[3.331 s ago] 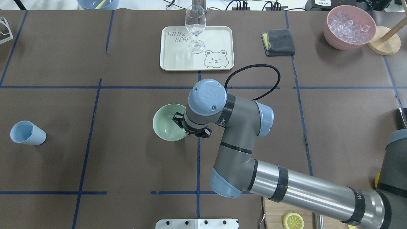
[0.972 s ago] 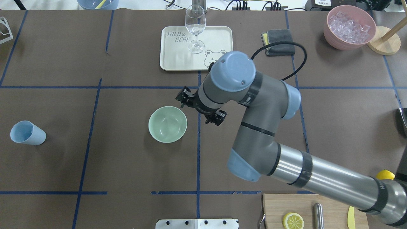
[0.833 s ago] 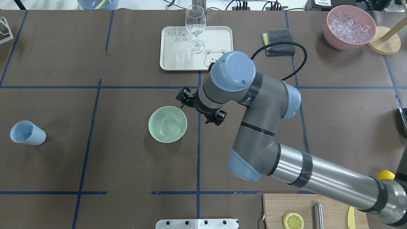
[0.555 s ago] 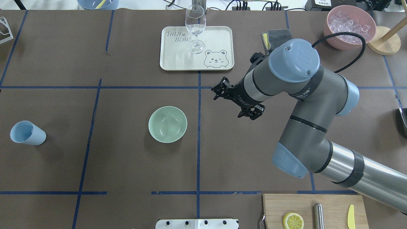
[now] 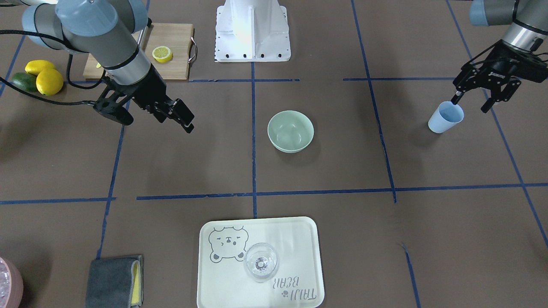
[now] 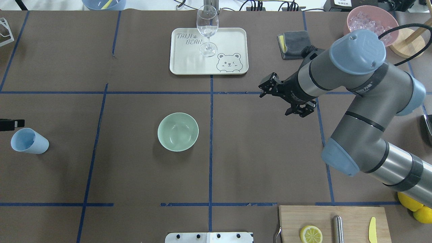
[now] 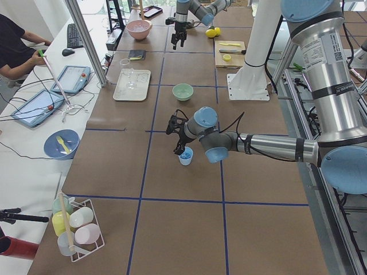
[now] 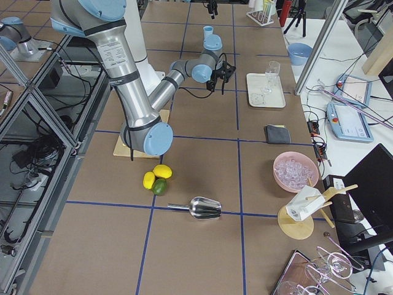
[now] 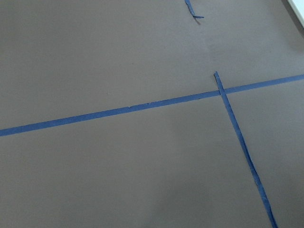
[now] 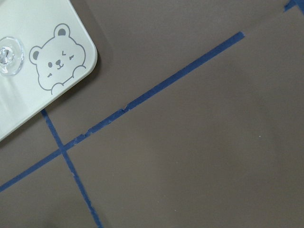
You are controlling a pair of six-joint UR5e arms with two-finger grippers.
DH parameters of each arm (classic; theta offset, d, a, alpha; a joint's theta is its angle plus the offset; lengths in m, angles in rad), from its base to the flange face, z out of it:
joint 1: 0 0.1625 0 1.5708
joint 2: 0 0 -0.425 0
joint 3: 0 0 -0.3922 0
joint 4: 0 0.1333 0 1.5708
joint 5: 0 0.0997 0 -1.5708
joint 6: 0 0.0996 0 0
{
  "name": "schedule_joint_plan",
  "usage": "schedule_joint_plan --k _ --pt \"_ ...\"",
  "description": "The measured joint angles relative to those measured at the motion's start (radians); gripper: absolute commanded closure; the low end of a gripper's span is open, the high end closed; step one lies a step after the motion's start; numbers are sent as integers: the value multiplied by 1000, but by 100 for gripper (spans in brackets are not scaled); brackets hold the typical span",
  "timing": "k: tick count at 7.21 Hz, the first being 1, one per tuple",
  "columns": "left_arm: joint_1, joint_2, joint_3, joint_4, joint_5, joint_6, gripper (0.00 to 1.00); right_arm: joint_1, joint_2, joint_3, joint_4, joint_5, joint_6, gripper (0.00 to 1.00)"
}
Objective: Pour ice into bowl
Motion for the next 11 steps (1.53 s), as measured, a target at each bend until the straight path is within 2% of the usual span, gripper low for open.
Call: schedule_joint_plan --k 2,4,6,8,9,11 --pt "198 92 -98 -18 285 -200 0 9 -10 7 0 10 -15 0" --pt "369 144 -128 -21 565 -349 0 9 -9 15 0 11 -17 0" --pt "519 179 -132 0 797 -499 0 8 -6 26 -1 11 -17 0" --pt "719 196 -131 176 1039 -715 0 8 -2 40 -5 11 -17 0" --pt "794 197 -130 254 1131 -794 0 7 -3 43 -7 11 -17 0" --pt "856 196 -98 305 1247 -855 0 6 -6 42 -8 11 -17 0"
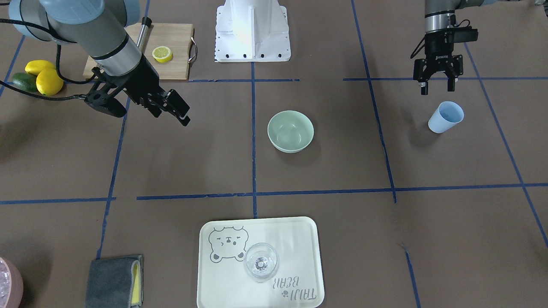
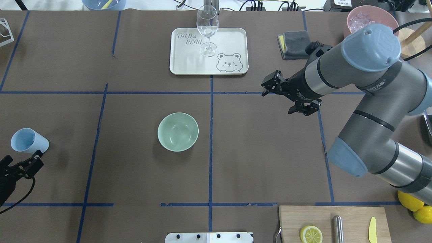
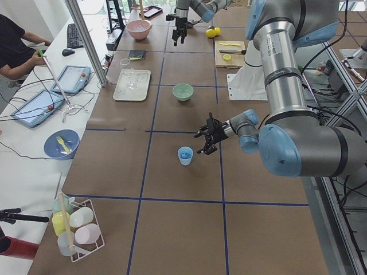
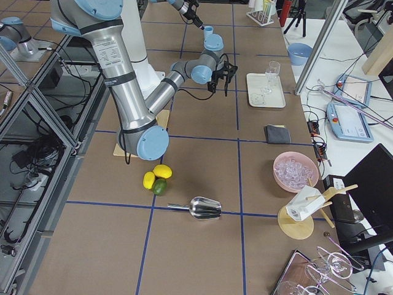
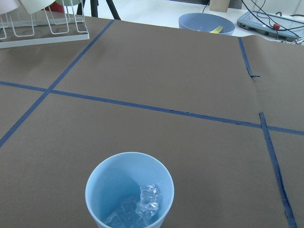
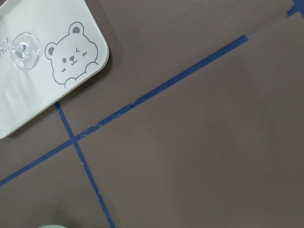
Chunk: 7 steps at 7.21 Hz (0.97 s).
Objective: Pour ice into bowl
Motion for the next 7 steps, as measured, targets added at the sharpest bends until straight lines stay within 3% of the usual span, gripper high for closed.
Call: schedule_joint_plan --k 4,7 --pt "20 -75 165 7 159 -30 0 -2 -2 -6 0 0 0 0" --pt "19 -113 241 0 213 -33 0 -2 -3 -7 -1 1 0 0"
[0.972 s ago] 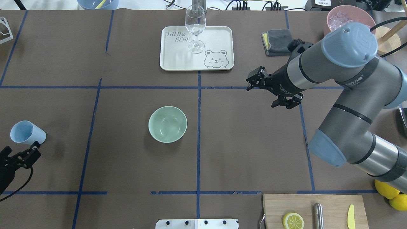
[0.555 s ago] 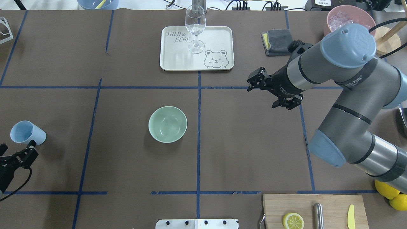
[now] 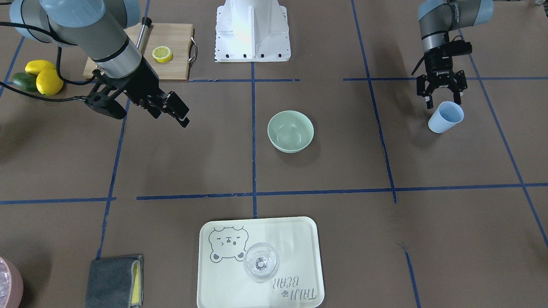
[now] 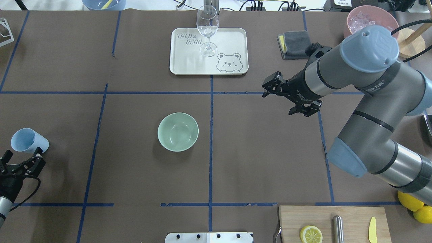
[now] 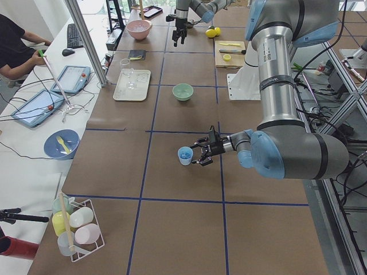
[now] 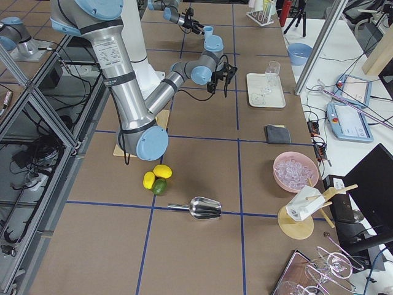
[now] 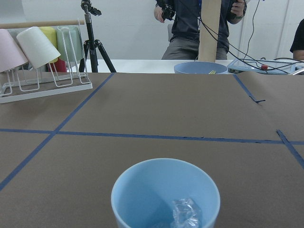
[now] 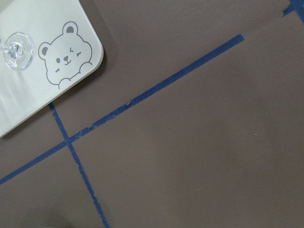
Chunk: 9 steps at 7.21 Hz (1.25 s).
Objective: Pour ice into bowl
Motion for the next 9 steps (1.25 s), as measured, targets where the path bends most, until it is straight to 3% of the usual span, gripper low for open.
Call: schedule_joint_plan --k 4,9 --pt "-3 -64 49 -7 7 -11 0 1 -3 3 -2 -1 0 0" --pt "-49 -73 98 -8 5 -2 1 0 -3 4 -2 -1 0 0"
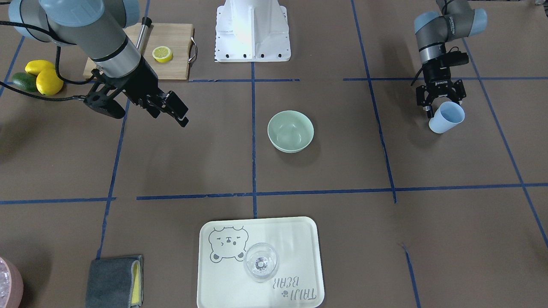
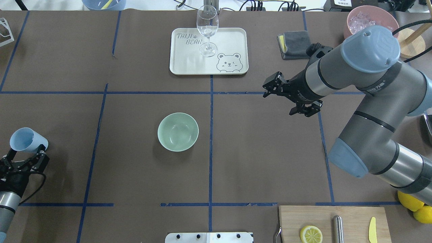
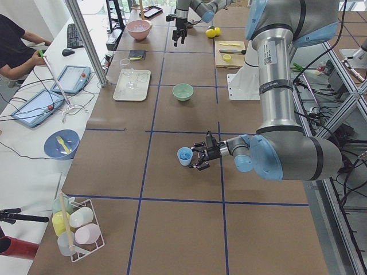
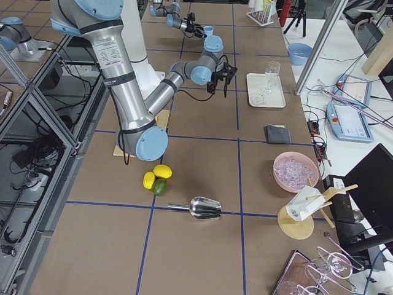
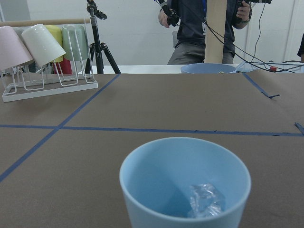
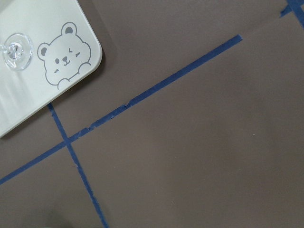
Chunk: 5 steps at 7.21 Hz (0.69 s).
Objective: Pour ice into bowl
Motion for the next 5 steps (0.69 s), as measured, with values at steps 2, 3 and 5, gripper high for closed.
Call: schedule_joint_plan --k 2,3,5 --pt "-35 -6 7 1 -5 3 1 0 -1 -4 0 0 0 0" --pt "-46 -24 23 1 -6 6 1 0 -1 -5 0 0 0 0" --pt "-71 -75 49 1 -7 27 1 0 0 -5 0 0 0 0"
